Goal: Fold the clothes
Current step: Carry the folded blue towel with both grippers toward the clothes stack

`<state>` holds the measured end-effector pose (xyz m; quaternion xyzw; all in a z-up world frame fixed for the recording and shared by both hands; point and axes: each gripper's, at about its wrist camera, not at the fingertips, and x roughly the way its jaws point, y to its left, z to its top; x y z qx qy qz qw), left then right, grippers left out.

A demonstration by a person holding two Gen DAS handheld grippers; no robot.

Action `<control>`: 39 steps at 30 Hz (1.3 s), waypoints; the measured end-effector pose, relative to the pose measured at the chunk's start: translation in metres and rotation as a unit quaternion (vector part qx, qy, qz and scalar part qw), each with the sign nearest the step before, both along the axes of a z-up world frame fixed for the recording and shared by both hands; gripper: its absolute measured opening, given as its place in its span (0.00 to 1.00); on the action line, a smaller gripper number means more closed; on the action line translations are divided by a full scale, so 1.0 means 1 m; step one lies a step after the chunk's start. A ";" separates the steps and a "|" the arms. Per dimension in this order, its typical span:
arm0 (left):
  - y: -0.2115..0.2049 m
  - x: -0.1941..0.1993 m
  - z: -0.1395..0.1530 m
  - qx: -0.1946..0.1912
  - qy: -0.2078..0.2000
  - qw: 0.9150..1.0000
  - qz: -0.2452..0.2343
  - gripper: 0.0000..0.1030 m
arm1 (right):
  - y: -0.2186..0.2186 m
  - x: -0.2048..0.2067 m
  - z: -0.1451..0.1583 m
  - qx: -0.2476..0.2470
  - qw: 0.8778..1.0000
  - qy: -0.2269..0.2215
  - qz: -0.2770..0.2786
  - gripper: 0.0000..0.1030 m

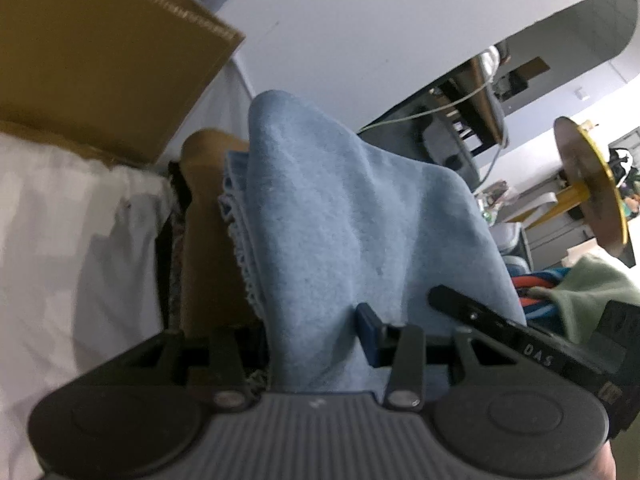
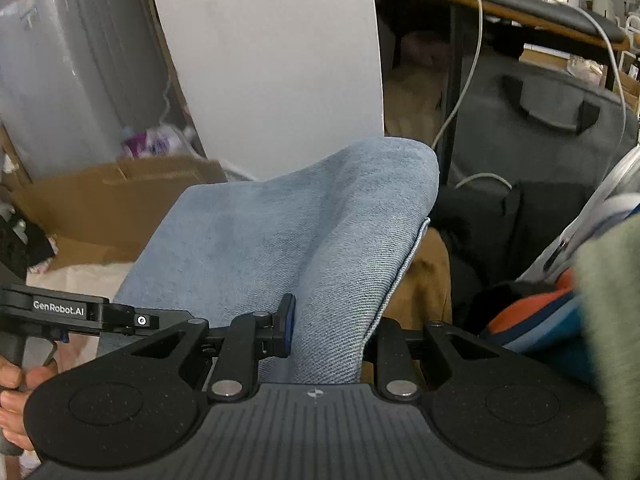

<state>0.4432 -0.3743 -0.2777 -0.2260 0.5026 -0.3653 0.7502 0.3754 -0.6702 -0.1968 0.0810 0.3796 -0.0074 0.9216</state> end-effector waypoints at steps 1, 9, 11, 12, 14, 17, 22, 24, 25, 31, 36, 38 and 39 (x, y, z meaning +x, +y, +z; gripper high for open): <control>-0.001 0.001 -0.001 0.002 -0.001 1.000 -0.001 0.43 | 0.002 0.001 -0.004 -0.005 1.000 0.002 0.000 0.21; -0.010 0.012 0.008 0.012 -0.017 1.000 -0.008 0.43 | 0.002 0.015 -0.006 -0.016 1.000 -0.001 -0.016 0.21; -0.010 0.011 0.005 0.013 -0.015 1.000 -0.007 0.43 | 0.002 0.020 -0.007 -0.013 1.000 0.004 -0.016 0.21; -0.009 0.011 0.005 0.012 -0.013 1.000 -0.007 0.43 | 0.002 0.024 -0.007 -0.013 1.000 0.007 -0.016 0.21; -0.009 0.012 0.005 0.014 -0.019 1.000 -0.013 0.43 | 0.003 0.027 -0.007 -0.012 1.000 0.012 -0.016 0.21; -0.011 0.017 -0.002 0.019 -0.023 0.999 -0.022 0.45 | 0.002 0.030 -0.008 -0.004 1.000 0.018 -0.021 0.21; -0.017 0.028 -0.028 0.020 -0.003 0.999 -0.037 0.51 | -0.008 0.045 -0.041 0.015 0.997 0.049 -0.059 0.26; -0.021 0.027 -0.023 0.041 -0.019 0.997 -0.056 0.59 | -0.012 0.045 -0.051 0.015 0.995 0.054 -0.078 0.29; -0.021 0.027 -0.018 0.057 -0.030 0.996 -0.064 0.61 | -0.013 0.043 -0.054 0.014 0.995 0.053 -0.079 0.30; -0.004 0.022 0.022 0.129 -0.092 0.983 -0.088 0.59 | -0.010 0.038 -0.055 0.017 0.996 0.046 -0.074 0.30; 0.008 0.023 0.052 0.163 -0.129 0.973 -0.099 0.58 | -0.008 0.035 -0.056 0.009 0.996 0.041 -0.074 0.31; 0.006 0.025 0.061 0.158 -0.134 0.973 -0.101 0.58 | -0.006 0.035 -0.055 0.003 0.997 0.041 -0.069 0.31; 0.004 0.026 0.066 0.156 -0.136 0.973 -0.102 0.58 | -0.005 0.036 -0.054 0.001 0.997 0.042 -0.066 0.31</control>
